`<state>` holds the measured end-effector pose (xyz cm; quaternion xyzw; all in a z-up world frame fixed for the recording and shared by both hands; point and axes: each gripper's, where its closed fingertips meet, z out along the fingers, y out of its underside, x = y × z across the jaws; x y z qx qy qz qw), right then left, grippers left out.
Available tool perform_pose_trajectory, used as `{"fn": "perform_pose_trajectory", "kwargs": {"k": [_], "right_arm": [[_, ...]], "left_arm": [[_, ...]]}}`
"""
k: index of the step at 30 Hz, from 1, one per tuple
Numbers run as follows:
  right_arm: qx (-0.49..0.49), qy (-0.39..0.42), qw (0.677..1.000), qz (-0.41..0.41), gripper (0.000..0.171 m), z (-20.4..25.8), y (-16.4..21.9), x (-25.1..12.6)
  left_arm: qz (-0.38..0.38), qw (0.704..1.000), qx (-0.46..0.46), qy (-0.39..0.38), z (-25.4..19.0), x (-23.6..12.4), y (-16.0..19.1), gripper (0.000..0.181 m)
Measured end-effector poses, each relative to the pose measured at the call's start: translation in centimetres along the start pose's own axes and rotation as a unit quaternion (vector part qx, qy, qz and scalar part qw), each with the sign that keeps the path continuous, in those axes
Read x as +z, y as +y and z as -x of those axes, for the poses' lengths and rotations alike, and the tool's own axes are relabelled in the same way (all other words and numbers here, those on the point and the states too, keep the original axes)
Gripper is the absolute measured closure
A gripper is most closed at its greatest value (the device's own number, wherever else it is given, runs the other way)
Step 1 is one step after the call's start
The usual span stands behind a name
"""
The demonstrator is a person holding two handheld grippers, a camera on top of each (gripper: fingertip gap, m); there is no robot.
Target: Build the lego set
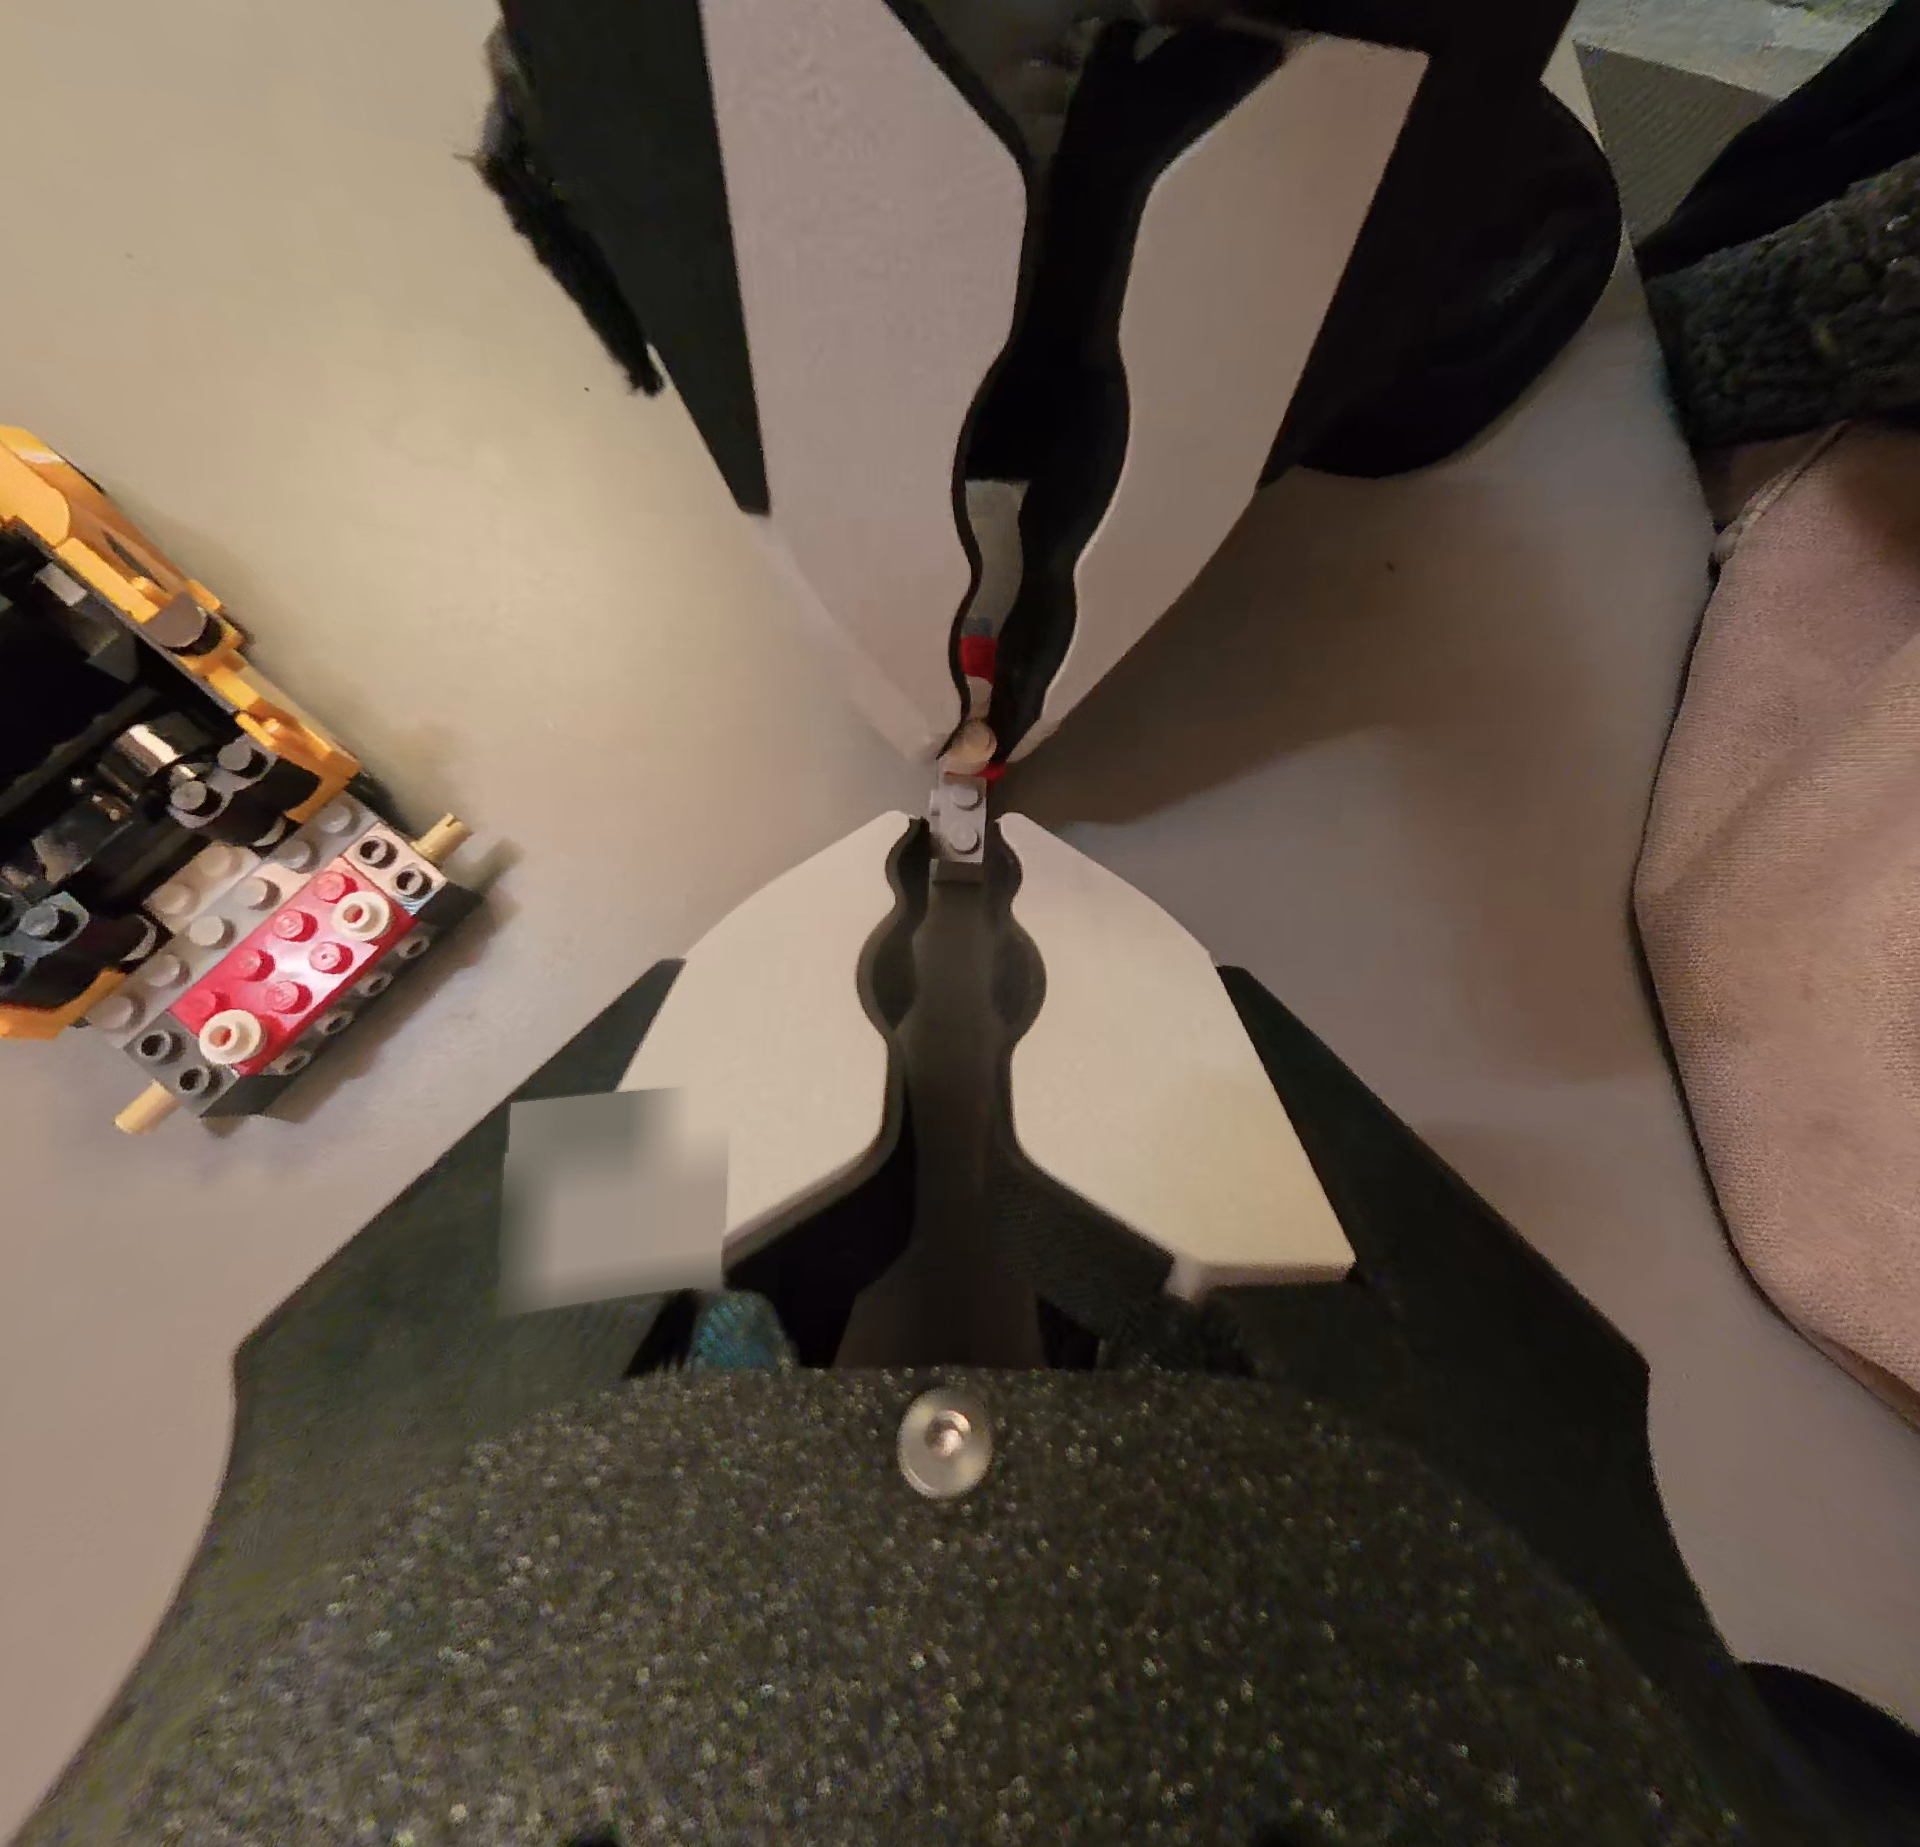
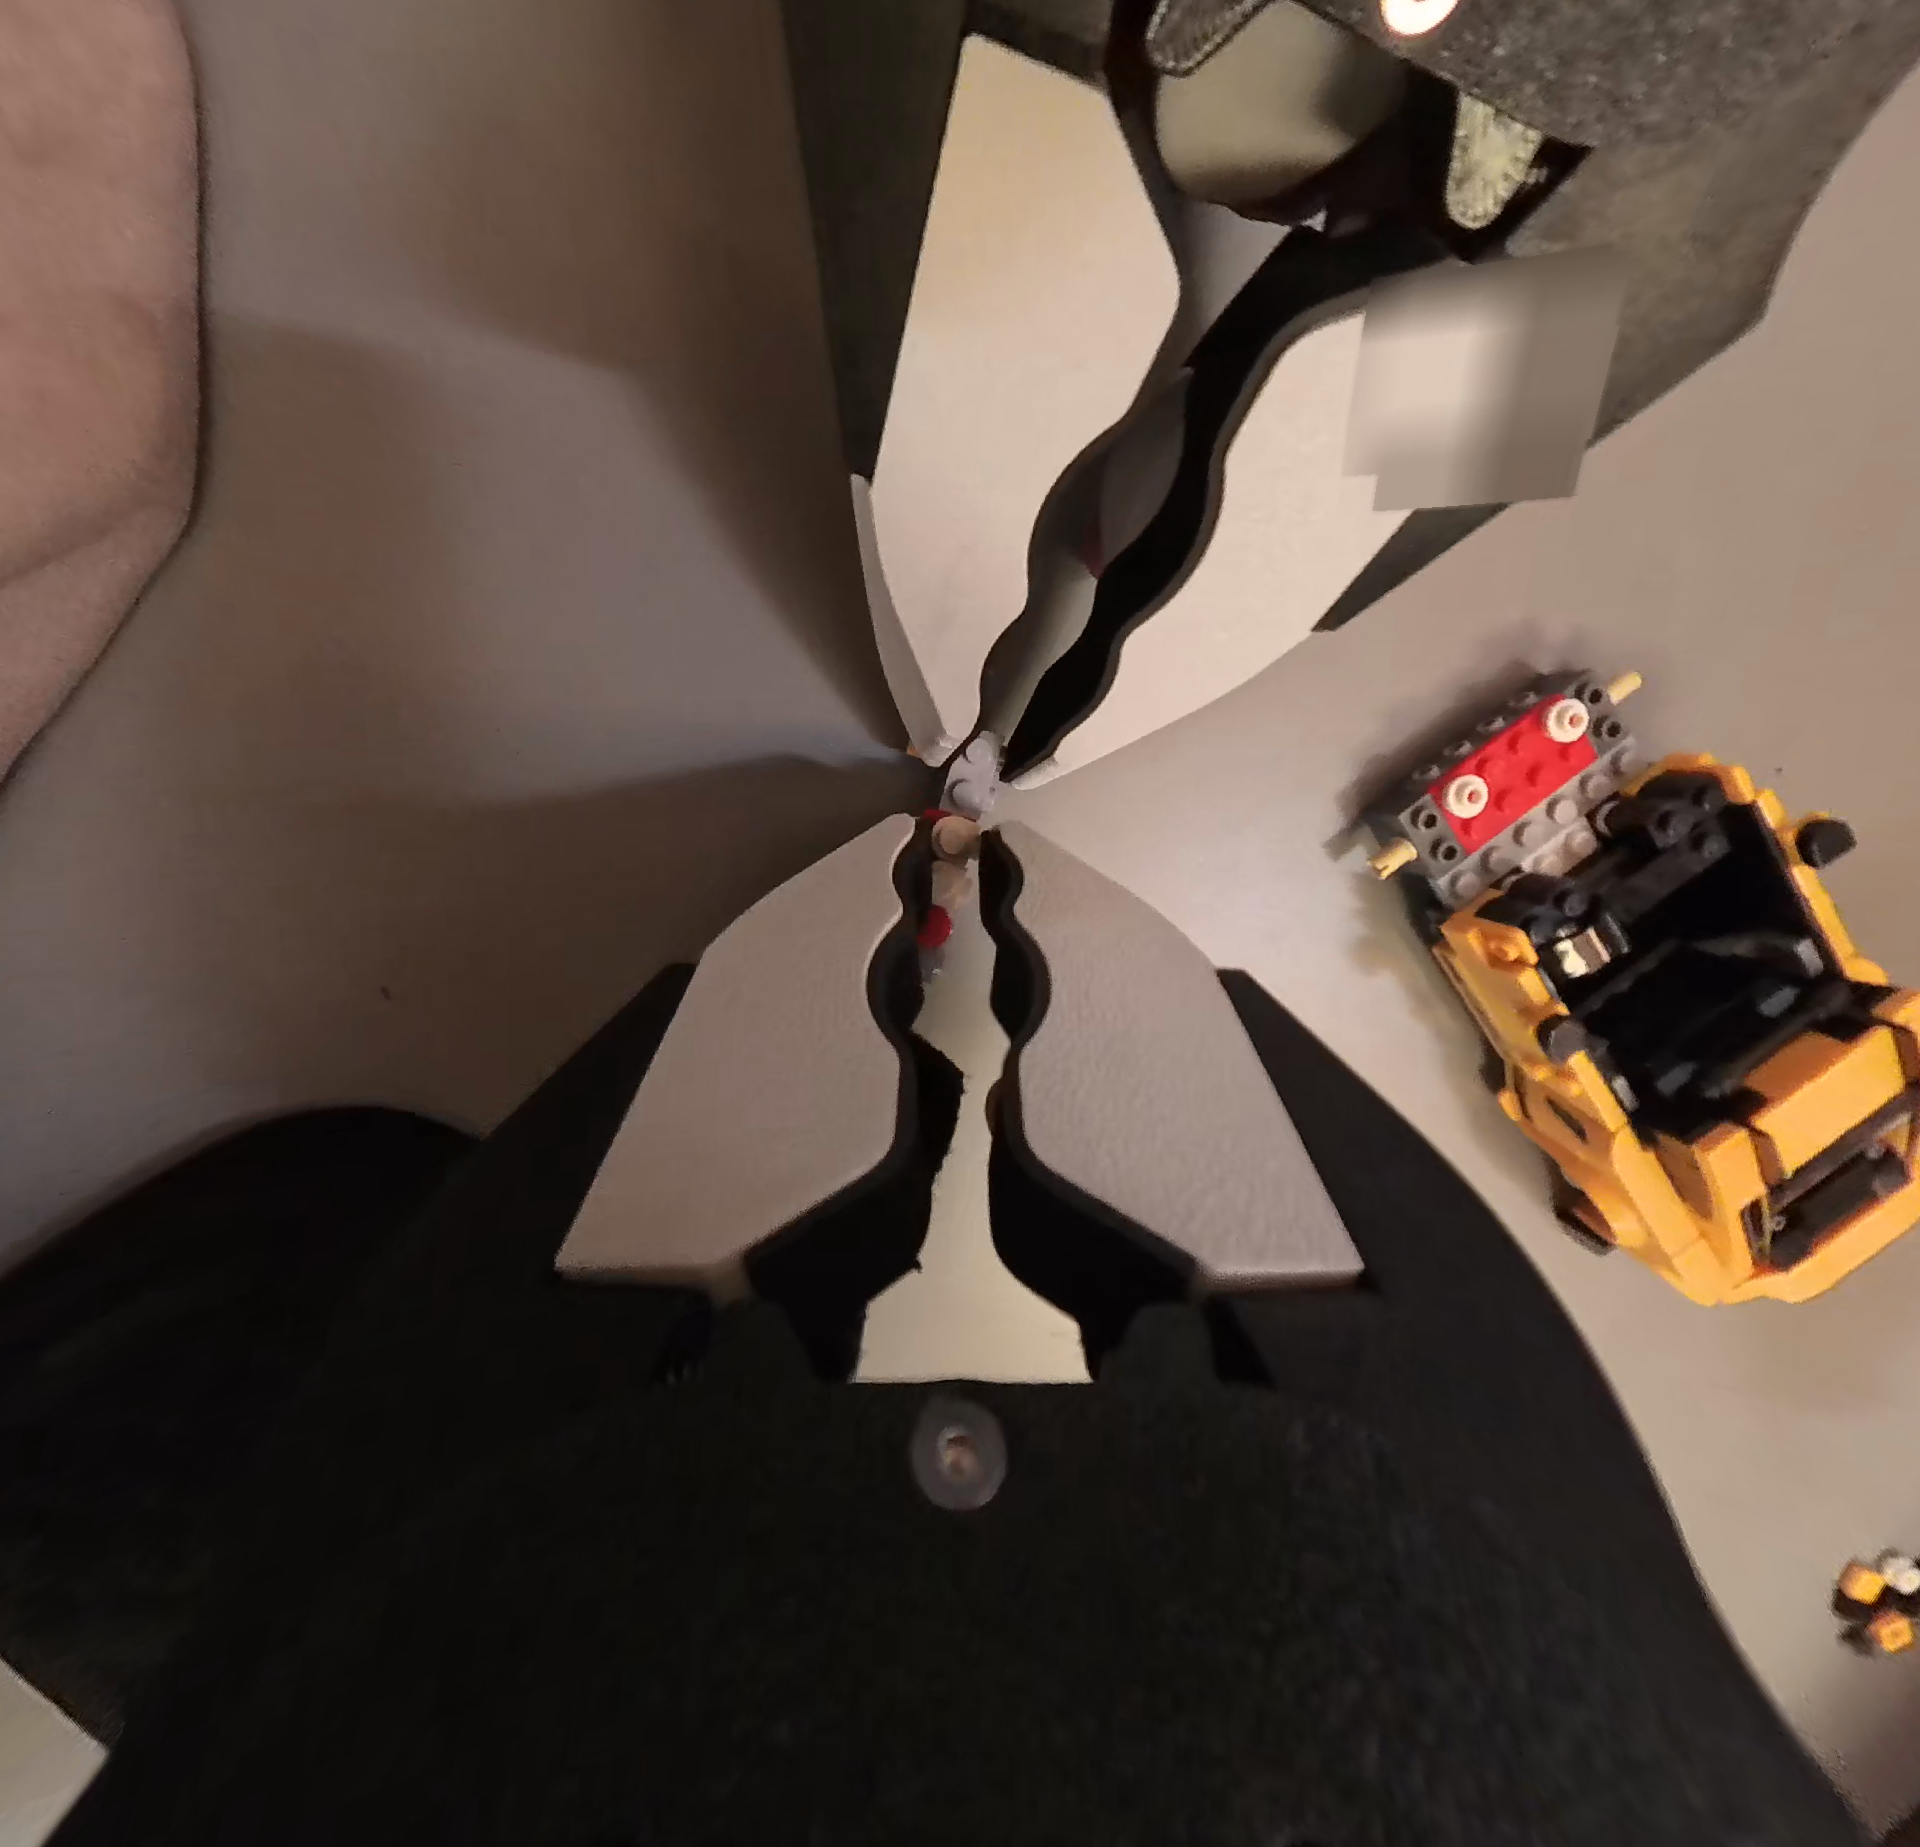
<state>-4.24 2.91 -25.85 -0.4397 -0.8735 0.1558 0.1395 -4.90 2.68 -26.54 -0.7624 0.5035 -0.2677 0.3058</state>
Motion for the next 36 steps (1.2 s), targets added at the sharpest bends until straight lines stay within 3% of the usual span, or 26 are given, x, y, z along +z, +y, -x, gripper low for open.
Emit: {"fn": "perform_pose_trajectory", "kwargs": {"k": [8, 12, 20, 28, 36], "right_arm": [[-0.061, -0.050, 0.997, 0.002, 0.163, 0.2, -0.1, 0.1], [-0.045, -0.050, 0.998, 0.010, 0.163, 0.2, -0.1, 0.1], [0.074, -0.012, 0.997, -0.022, 0.153, 0.0, 0.0, -1.1], [0.134, 0.003, 0.990, -0.033, 0.160, 0.5, 0.6, -0.1], [0.069, -0.008, 0.997, -0.024, 0.162, 0.6, 0.5, -0.1]], "left_arm": [[0.000, 1.000, 0.004, 0.011, -0.2, 0.0, 0.0, 0.171], [0.000, 1.000, 0.002, 0.010, -0.2, 0.0, 0.1, 0.171], [0.001, 1.000, 0.007, 0.004, -0.1, 0.0, 0.1, 0.171], [0.000, 1.000, 0.011, -0.001, -0.2, 0.0, 0.1, 0.171], [0.000, 1.000, 0.006, 0.005, -0.2, 0.0, 0.1, 0.171]]}}
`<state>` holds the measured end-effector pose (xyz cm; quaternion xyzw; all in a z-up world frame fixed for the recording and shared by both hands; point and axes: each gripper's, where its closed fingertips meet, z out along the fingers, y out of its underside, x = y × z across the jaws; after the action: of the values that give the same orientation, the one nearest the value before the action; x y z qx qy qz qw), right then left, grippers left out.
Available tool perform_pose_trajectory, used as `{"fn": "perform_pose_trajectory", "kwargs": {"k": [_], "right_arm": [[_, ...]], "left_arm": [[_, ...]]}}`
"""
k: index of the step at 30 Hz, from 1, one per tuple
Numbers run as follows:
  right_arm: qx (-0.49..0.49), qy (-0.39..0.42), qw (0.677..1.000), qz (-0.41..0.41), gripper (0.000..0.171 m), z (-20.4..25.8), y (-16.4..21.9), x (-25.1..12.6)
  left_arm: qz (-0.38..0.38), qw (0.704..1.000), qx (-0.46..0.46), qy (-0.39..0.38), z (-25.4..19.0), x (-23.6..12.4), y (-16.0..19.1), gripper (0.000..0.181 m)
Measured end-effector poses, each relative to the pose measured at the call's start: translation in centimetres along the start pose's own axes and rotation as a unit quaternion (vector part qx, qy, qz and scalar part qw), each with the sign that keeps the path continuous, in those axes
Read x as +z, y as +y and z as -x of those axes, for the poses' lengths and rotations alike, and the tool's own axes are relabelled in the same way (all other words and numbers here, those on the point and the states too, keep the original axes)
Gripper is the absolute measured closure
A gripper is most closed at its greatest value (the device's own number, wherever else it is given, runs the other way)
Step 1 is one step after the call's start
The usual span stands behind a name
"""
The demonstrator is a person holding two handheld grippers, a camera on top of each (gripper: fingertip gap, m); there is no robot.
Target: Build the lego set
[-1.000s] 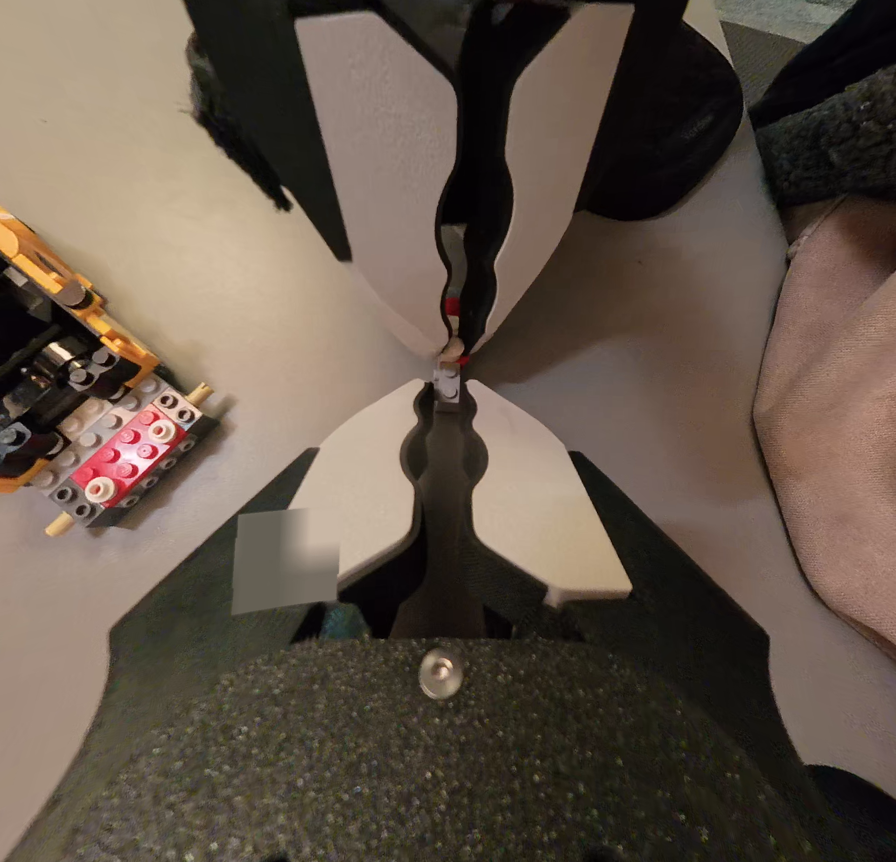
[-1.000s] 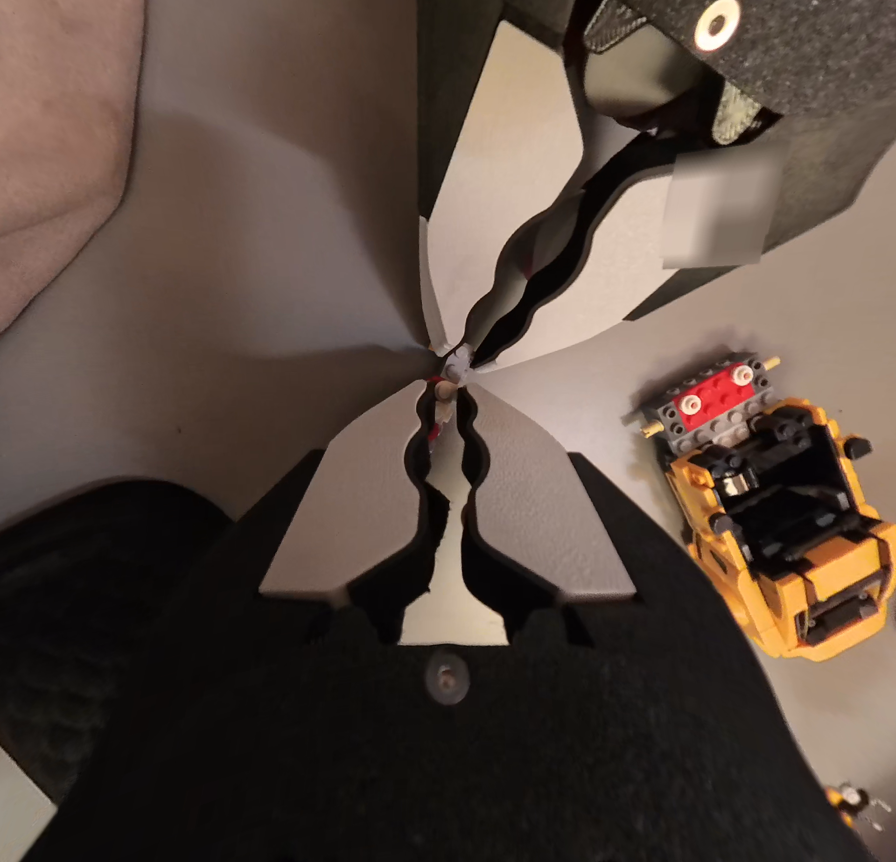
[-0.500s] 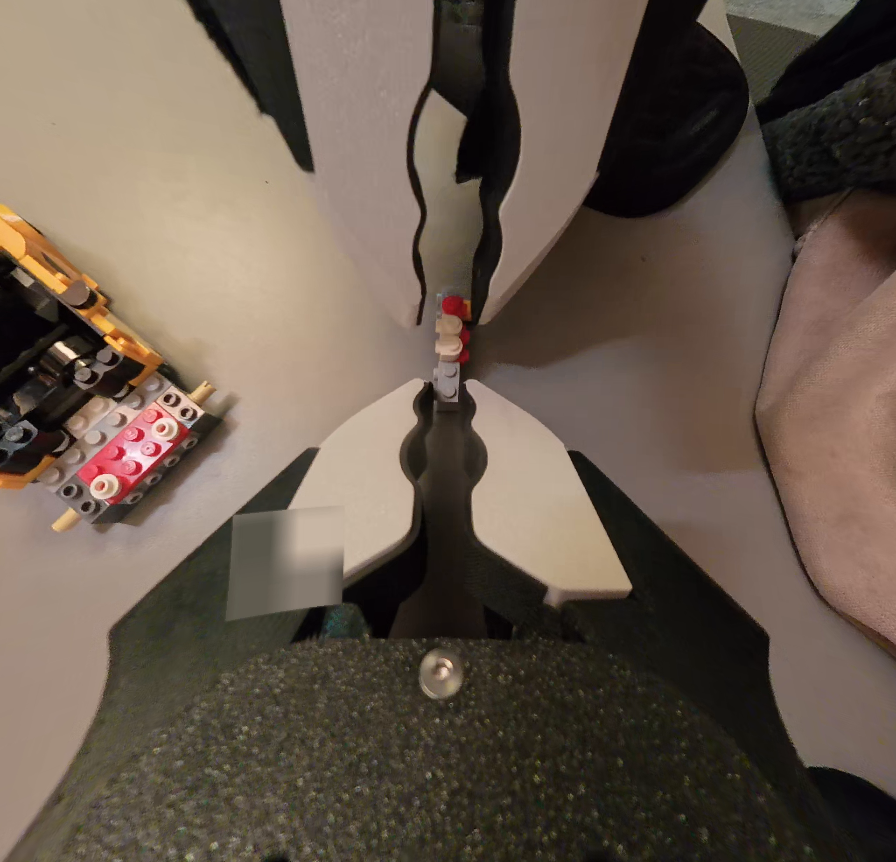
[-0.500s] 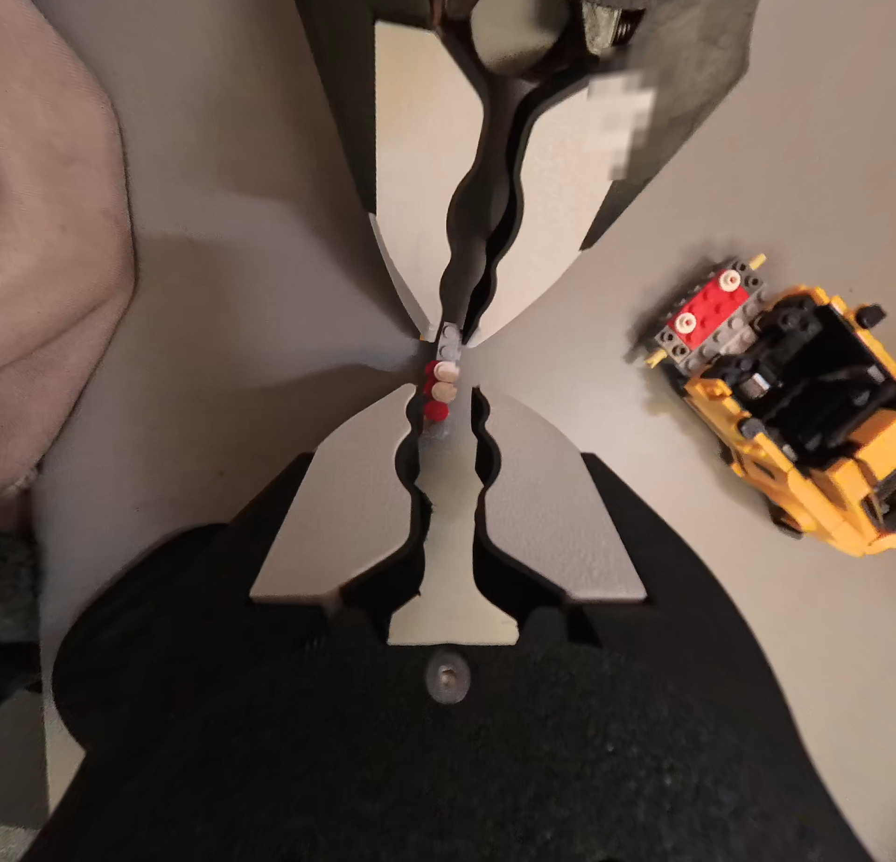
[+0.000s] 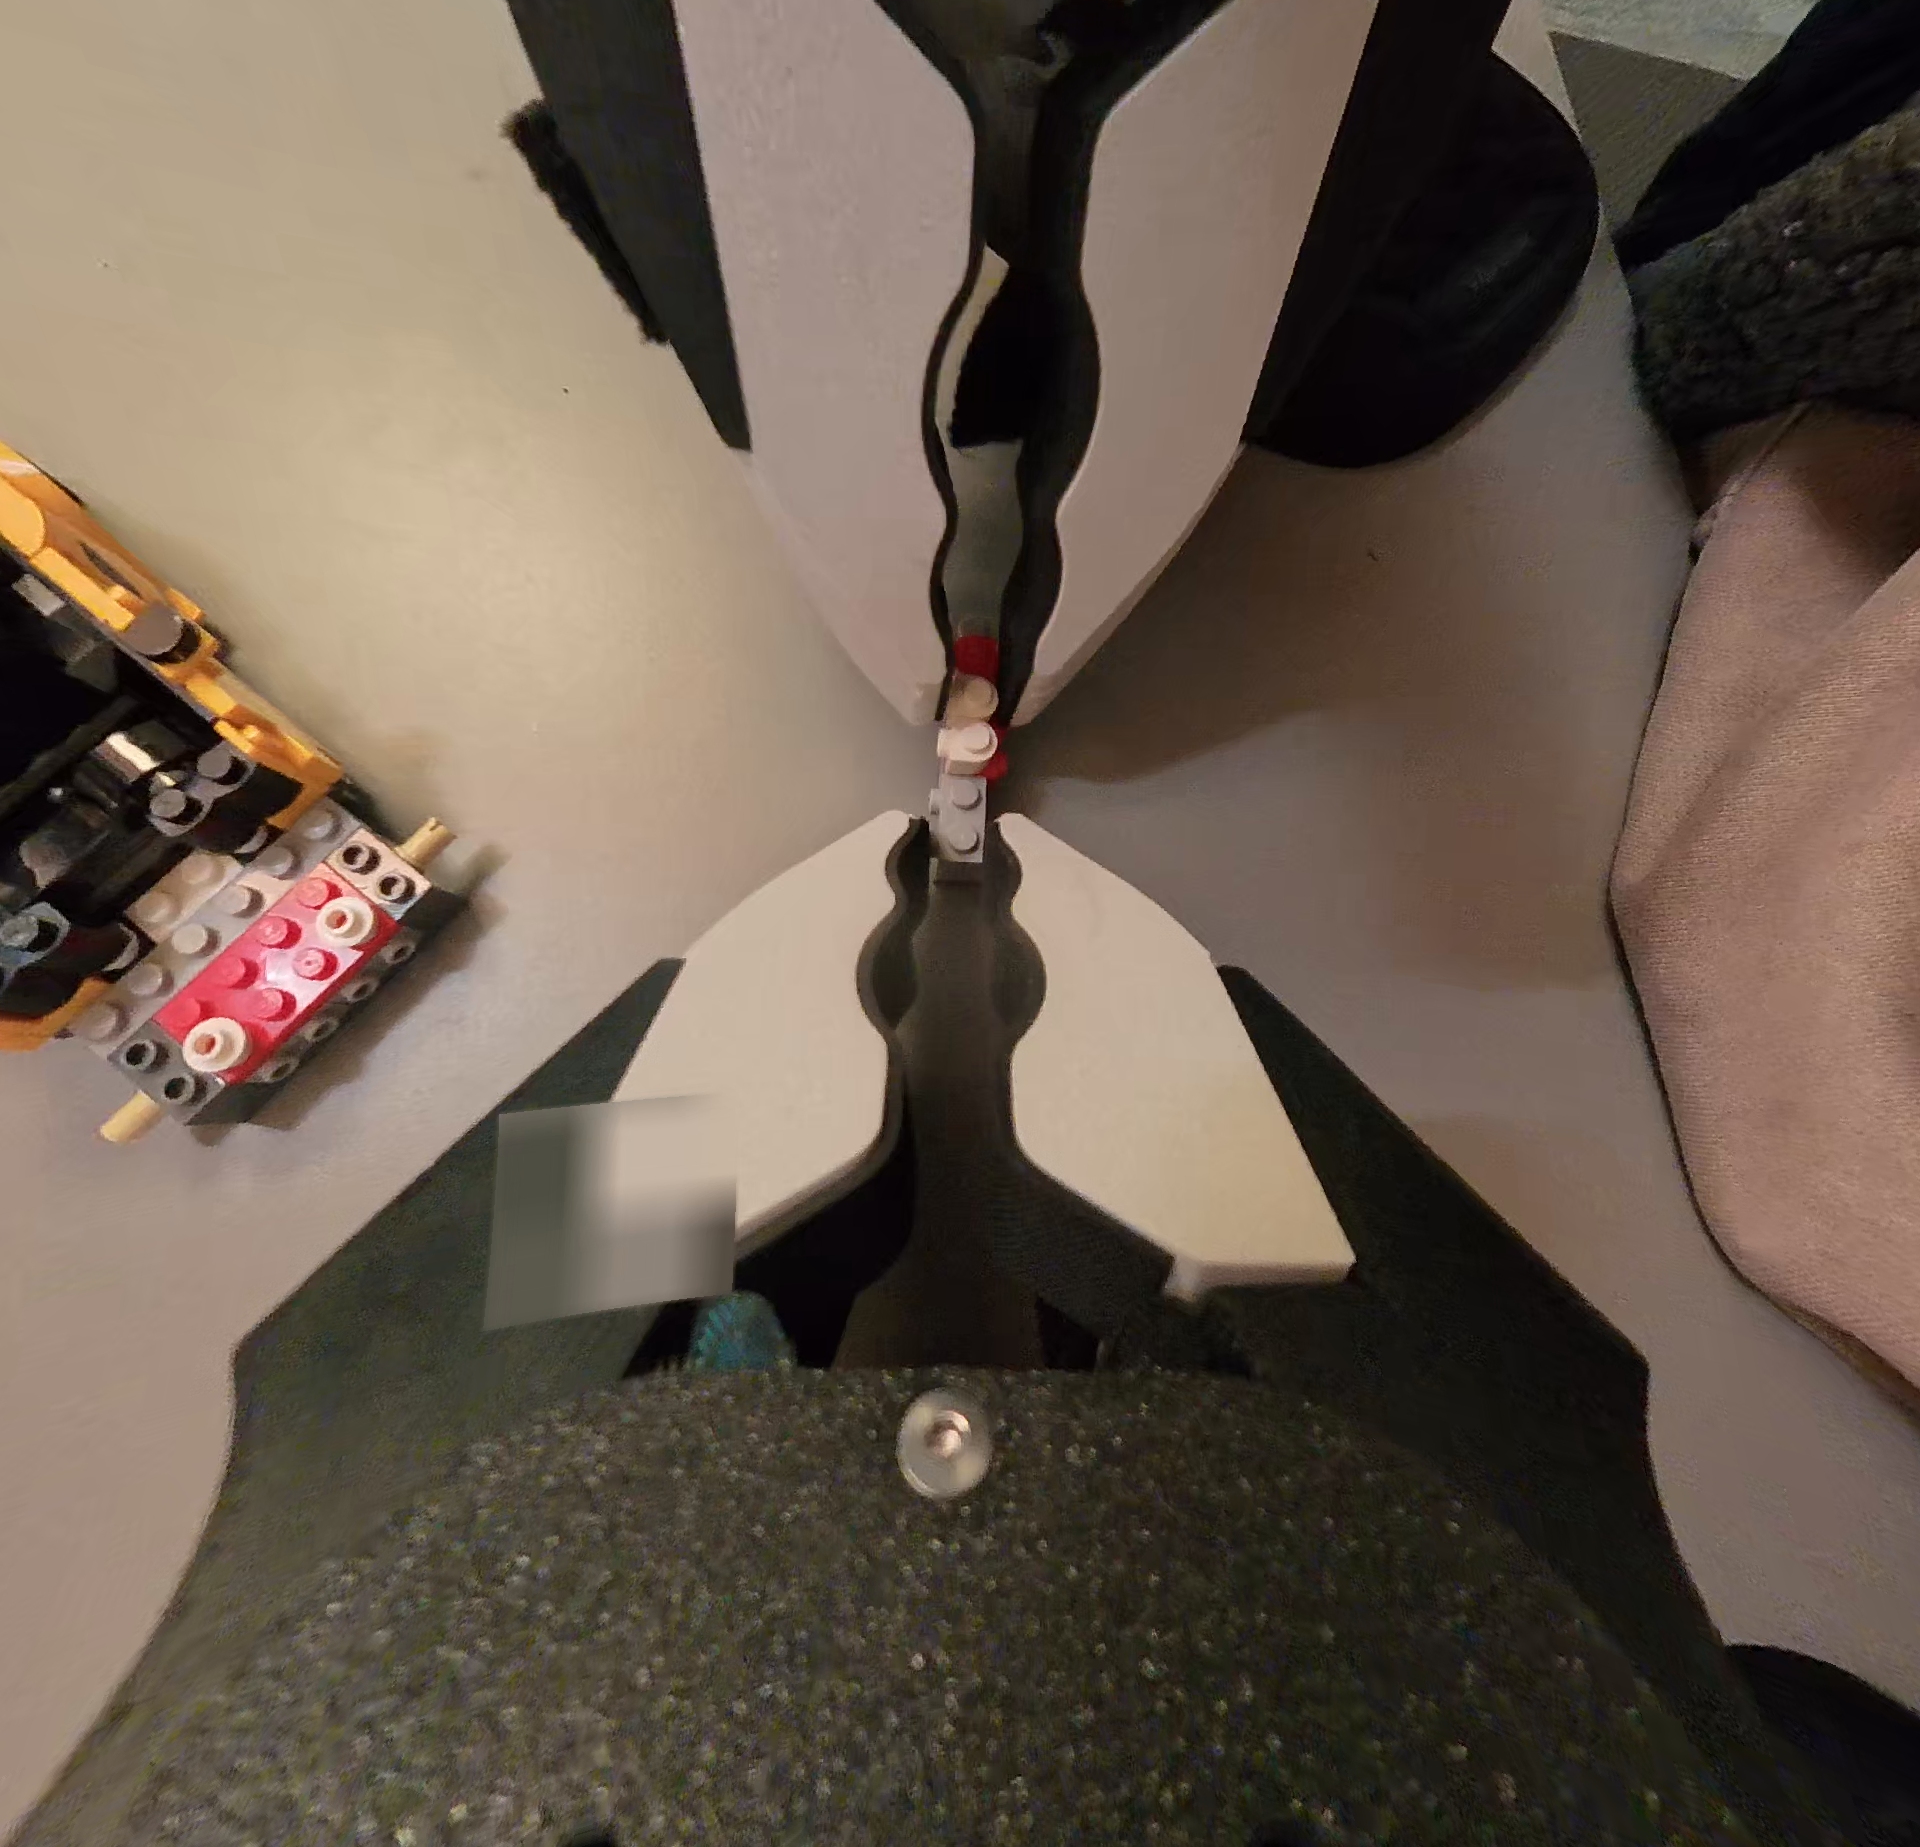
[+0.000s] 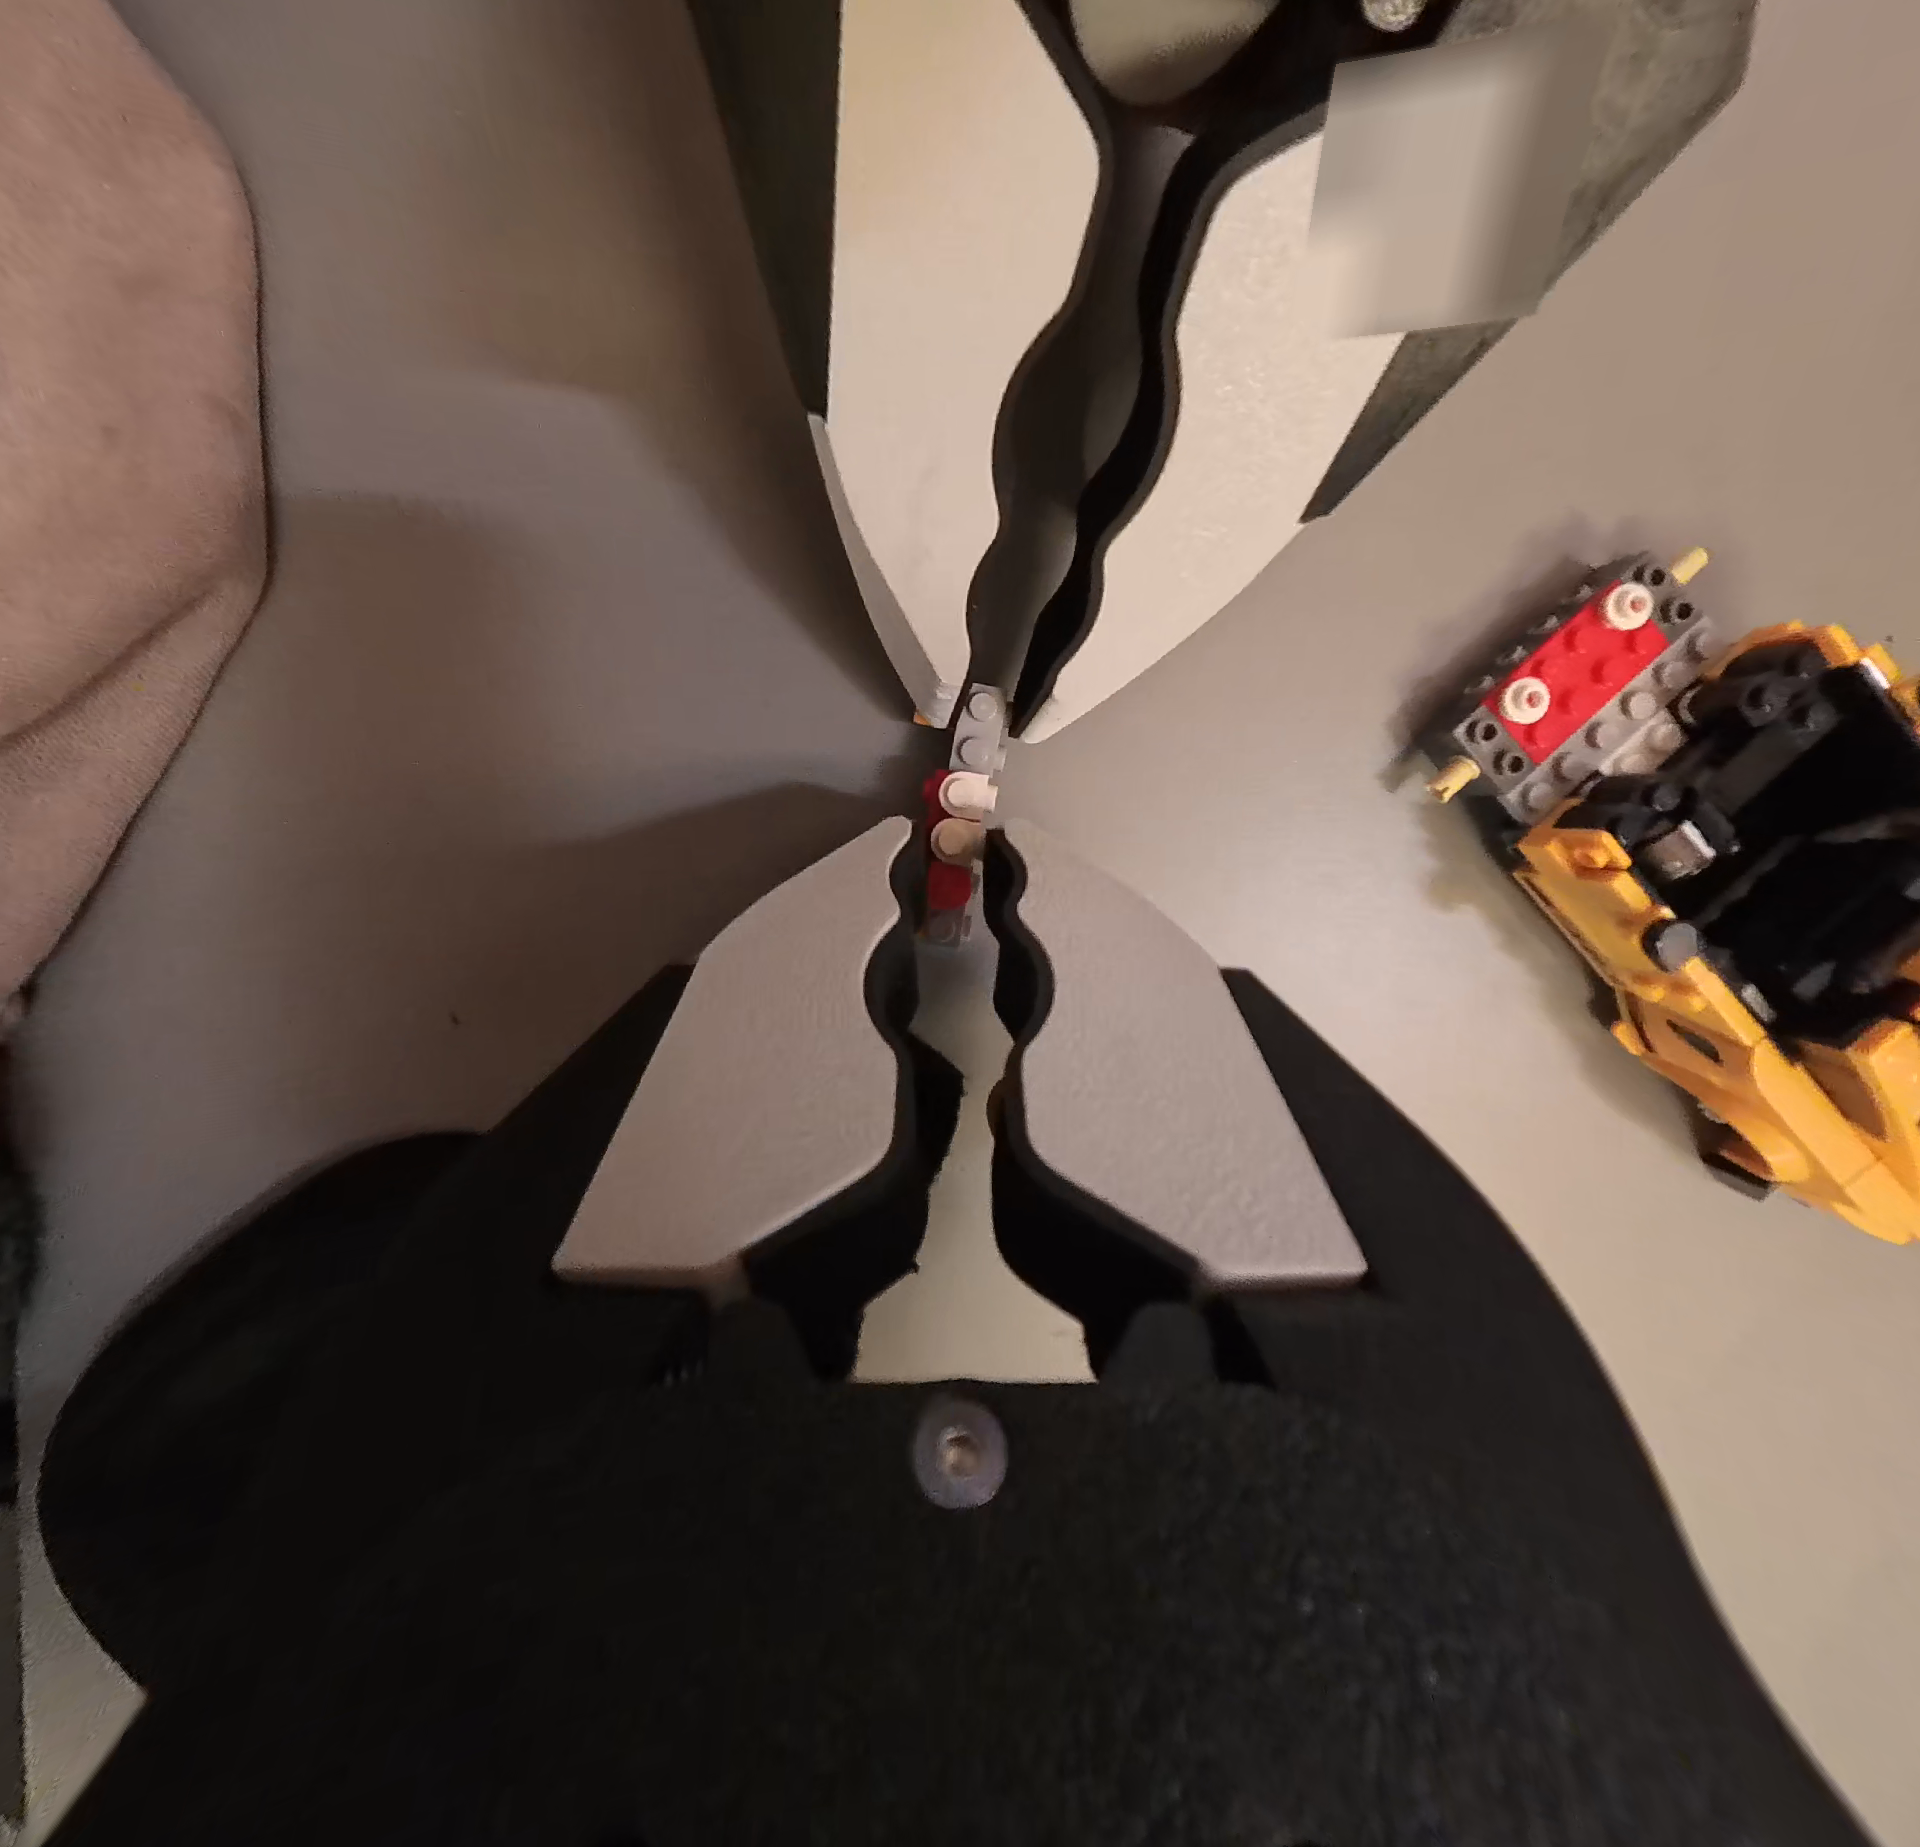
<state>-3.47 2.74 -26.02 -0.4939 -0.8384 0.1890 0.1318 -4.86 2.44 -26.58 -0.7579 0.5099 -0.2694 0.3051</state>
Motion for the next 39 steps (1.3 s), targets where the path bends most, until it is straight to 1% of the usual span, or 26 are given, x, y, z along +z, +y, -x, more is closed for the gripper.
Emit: {"fn": "perform_pose_trajectory", "kwargs": {"k": [11, 20, 23, 27, 30, 32, 33, 39], "right_arm": [[-0.045, -0.047, 0.998, 0.017, 0.162, 0.2, -0.1, 0.1], [0.028, -0.034, 0.999, -0.003, 0.161, 0.1, -0.2, -0.1], [0.042, -0.016, 0.999, -0.025, 0.153, -0.1, -0.6, -0.5], [0.047, -0.008, 0.998, -0.038, 0.150, 0.0, -0.9, -0.4], [0.054, -0.001, 0.997, -0.050, 0.152, 0.0, -0.9, 0.2], [0.060, 0.003, 0.996, -0.066, 0.160, 0.0, -1.0, 0.3], [0.064, 0.006, 0.995, -0.075, 0.161, 0.0, -1.0, 0.4], [0.118, 0.036, 0.986, -0.110, 0.162, -0.1, -1.0, 0.4]], "left_arm": [[0.001, 1.000, 0.004, 0.007, -0.2, 0.0, 0.0, 0.171], [0.000, 1.000, 0.004, 0.004, -0.2, 0.0, 0.0, 0.171], [0.001, 1.000, 0.007, 0.004, -0.2, 0.0, 0.0, 0.171], [0.000, 1.000, 0.009, 0.004, -0.2, 0.0, 0.0, 0.171], [-0.001, 1.000, 0.016, 0.002, -0.2, 0.0, 0.0, 0.171], [-0.001, 1.000, 0.021, -0.001, -0.2, -0.1, 0.0, 0.171], [0.000, 1.000, 0.023, -0.002, -0.2, -0.1, 0.1, 0.171], [0.000, 1.000, 0.024, -0.005, -0.2, -0.1, 0.0, 0.171]]}}
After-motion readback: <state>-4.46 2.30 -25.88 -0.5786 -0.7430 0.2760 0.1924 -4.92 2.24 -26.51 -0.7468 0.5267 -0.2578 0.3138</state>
